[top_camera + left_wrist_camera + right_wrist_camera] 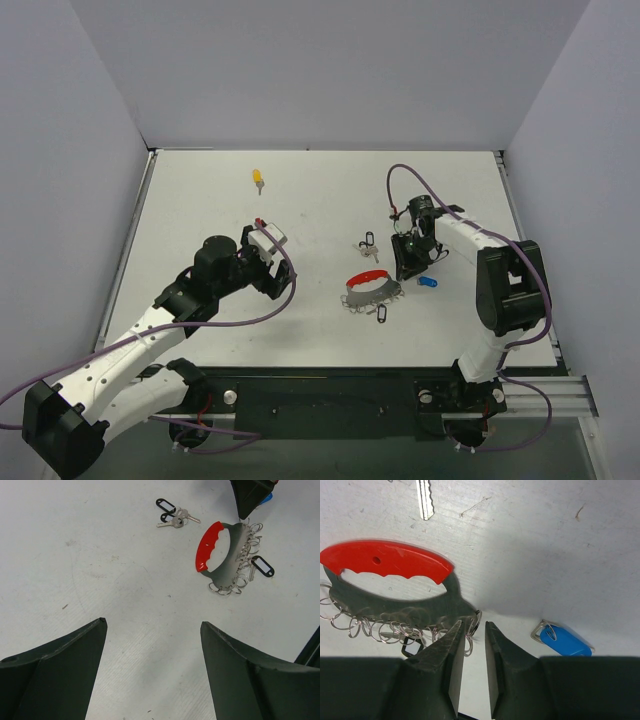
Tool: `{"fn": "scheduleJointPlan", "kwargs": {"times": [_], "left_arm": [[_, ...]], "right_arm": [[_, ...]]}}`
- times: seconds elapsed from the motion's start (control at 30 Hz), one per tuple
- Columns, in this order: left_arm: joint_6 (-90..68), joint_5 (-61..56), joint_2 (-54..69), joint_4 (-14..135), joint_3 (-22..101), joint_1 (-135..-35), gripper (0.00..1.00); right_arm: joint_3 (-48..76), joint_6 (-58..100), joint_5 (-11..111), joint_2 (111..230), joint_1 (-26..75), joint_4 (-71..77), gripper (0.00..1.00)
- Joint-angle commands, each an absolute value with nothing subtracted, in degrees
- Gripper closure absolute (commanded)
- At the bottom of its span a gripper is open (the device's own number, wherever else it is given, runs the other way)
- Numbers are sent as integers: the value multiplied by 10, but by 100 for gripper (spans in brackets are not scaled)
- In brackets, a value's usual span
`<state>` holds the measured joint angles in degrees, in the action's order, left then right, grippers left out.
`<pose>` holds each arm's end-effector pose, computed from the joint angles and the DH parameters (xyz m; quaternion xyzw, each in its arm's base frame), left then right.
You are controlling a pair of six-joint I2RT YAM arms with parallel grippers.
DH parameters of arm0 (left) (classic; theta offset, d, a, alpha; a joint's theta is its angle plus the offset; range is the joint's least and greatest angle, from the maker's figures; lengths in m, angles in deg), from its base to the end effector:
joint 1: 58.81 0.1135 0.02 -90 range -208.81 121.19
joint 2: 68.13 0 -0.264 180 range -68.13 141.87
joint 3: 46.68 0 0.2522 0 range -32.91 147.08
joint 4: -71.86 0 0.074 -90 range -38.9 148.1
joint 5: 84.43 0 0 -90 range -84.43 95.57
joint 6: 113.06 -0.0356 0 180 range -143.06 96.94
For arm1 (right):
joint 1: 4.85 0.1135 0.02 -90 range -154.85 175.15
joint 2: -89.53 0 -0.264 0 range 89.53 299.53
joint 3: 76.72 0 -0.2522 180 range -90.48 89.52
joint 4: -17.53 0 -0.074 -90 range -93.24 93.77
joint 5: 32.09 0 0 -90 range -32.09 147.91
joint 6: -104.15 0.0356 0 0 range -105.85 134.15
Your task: Put the keys on the keyring
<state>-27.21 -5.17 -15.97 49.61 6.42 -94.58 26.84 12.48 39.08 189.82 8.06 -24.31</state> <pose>0.1679 -0.1292 0.2865 0.3302 0.7546 -0.2274 0.5194 0.3309 0.0876 0.1731 -0.1565 0.9522 0.1795 0.1911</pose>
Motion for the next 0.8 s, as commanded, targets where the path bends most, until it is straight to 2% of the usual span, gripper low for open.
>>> {"fn": "scheduleJointPlan", "kwargs": {"times": [0.0,0.37,0.57,0.67,0.77], "left_arm": [[-281,-67,-161,511,70,-942,14],[-280,-78,-160,512,69,-941,16],[-281,-80,-161,512,69,-941,16],[-281,-81,-160,512,69,-941,16],[-282,-82,-161,512,68,-942,16]], "right_arm": [[248,130,398,1903,85,-270,83],[242,130,401,1917,91,-283,85],[240,128,401,1918,93,-288,92],[238,125,398,1919,94,-292,100],[236,120,392,1917,95,-296,100]]}}
